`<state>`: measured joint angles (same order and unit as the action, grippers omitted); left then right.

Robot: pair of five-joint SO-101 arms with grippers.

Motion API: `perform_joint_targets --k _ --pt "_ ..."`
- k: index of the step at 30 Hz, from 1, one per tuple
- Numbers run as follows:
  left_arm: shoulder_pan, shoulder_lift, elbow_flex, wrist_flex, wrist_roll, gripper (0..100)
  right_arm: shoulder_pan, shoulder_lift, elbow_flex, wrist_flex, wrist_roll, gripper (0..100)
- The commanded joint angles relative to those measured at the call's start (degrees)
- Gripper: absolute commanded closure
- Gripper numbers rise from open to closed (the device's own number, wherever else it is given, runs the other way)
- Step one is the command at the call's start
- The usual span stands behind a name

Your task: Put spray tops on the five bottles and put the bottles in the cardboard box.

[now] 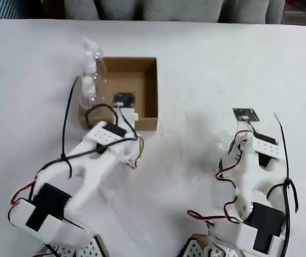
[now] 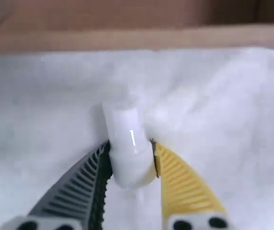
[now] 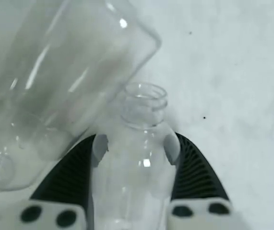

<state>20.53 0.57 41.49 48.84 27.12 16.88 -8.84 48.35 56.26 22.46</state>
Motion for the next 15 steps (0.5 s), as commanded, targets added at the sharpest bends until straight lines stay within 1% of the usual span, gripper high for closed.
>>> perform_joint_targets --k 1,4,8,11,15 --pt "2.51 -6.02 0.18 3.6 -11.25 98 1.01 -2.33 -1.67 -1.1 0.62 98.2" --pt "2.59 -11.03 3.34 3.43 -21.8 98 1.89 -4.79 -3.87 -1.1 0.62 98.2" --pt "2.33 -16.84 6.42 3.25 -31.12 98 2.95 -10.42 -8.09 -1.27 0.62 98.2" --pt "2.07 -20.26 9.32 0.44 -34.02 98 3.82 -15.69 -8.62 -1.01 0.62 98.2" --pt "2.07 -24.84 12.75 -1.41 -34.2 98 4.18 -23.34 -6.86 -1.01 0.26 98.2"
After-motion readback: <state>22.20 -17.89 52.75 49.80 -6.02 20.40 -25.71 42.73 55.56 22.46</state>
